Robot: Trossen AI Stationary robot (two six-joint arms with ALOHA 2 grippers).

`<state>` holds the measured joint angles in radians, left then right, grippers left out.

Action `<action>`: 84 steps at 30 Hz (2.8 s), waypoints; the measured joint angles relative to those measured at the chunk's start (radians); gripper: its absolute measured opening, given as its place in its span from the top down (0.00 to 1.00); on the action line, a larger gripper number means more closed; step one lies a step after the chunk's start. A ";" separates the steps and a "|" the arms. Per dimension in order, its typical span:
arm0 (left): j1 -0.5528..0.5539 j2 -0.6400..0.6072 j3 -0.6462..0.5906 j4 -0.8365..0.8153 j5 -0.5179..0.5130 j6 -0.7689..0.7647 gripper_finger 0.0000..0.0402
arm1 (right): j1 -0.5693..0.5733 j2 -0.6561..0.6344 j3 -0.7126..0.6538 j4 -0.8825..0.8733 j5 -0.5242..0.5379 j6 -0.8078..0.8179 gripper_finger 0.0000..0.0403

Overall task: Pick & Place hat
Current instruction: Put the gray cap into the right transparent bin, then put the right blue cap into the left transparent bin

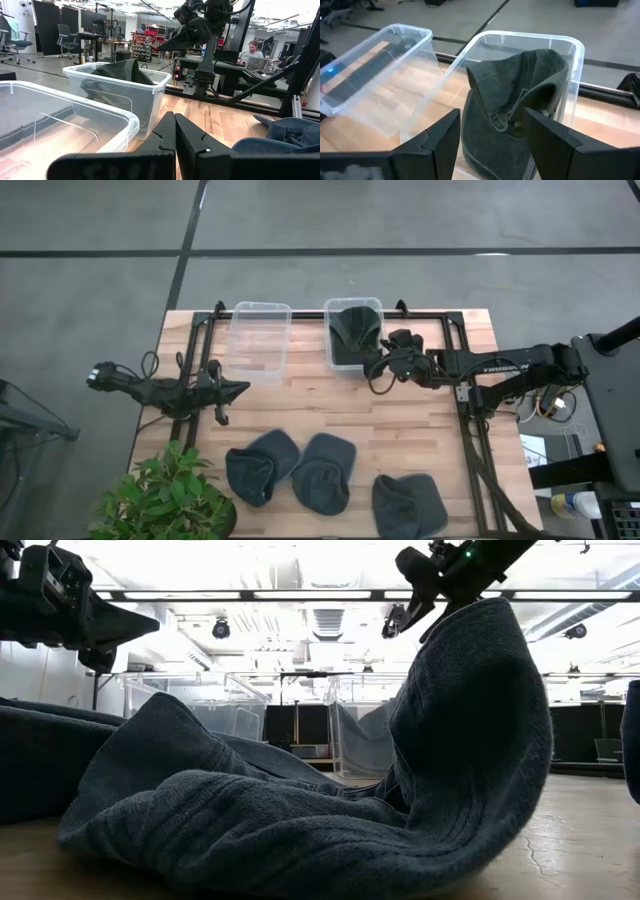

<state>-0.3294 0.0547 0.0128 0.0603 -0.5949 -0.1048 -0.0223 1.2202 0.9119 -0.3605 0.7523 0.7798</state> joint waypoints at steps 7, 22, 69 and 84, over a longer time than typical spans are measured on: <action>-0.001 0.000 0.000 0.000 0.000 0.000 1.00 | 0.005 -0.002 0.000 -0.008 -0.279 -0.106 0.52; 0.000 0.000 0.000 0.000 0.000 0.000 1.00 | 0.071 -0.002 -0.001 -0.126 -0.732 -0.147 0.58; 0.000 0.000 -0.002 0.057 0.000 0.051 1.00 | 0.533 0.000 -0.008 -0.411 -0.901 0.049 0.66; 0.000 0.001 -0.002 0.063 0.021 -0.095 1.00 | 0.615 0.000 -0.116 -0.373 -0.910 0.054 0.66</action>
<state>-0.3295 0.0555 0.0105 0.1234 -0.5739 -0.1997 0.5924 1.2201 0.7963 -0.7337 -0.1576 0.8337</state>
